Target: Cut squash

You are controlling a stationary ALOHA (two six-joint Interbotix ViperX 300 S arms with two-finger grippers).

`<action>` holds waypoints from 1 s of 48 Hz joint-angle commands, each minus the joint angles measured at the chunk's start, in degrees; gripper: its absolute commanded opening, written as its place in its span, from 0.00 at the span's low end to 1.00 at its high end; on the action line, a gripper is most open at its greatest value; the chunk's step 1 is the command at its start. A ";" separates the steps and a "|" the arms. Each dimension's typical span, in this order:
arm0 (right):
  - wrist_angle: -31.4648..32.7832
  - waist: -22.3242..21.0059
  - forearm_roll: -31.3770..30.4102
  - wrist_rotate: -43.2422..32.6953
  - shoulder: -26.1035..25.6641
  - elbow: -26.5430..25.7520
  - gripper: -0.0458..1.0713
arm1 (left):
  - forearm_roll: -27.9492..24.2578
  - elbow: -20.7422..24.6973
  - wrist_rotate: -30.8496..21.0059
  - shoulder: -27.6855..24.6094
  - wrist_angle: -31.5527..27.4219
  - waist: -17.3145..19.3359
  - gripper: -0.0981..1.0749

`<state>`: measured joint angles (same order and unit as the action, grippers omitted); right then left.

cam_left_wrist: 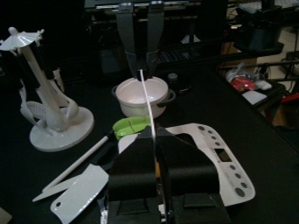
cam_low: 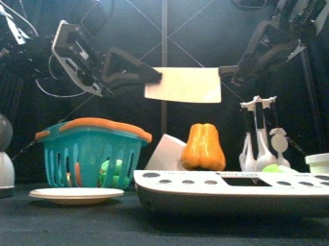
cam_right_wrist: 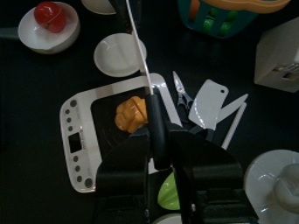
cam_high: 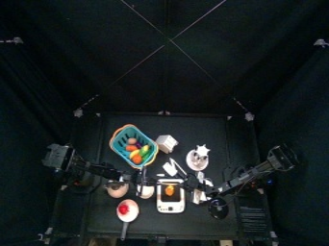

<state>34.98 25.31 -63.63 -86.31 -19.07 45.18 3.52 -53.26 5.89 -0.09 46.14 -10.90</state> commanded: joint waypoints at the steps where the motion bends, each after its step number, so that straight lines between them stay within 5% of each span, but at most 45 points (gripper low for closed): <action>1: 0.44 -0.97 0.18 -0.18 -1.93 0.00 0.47 | 0.97 0.35 0.00 0.09 -0.26 -2.46 0.23; 17: -2.81 -4.48 4.48 -0.18 -1.05 2.81 0.47 | 5.98 2.81 0.09 -6.42 -0.35 -7.03 0.23; 48: -4.39 -6.06 5.80 -0.18 1.58 3.60 0.47 | 9.84 3.52 0.26 -6.06 -3.60 -9.76 0.23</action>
<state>29.79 21.80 -58.10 -86.22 -16.96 48.96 13.80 -49.83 5.98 -6.59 42.89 -16.88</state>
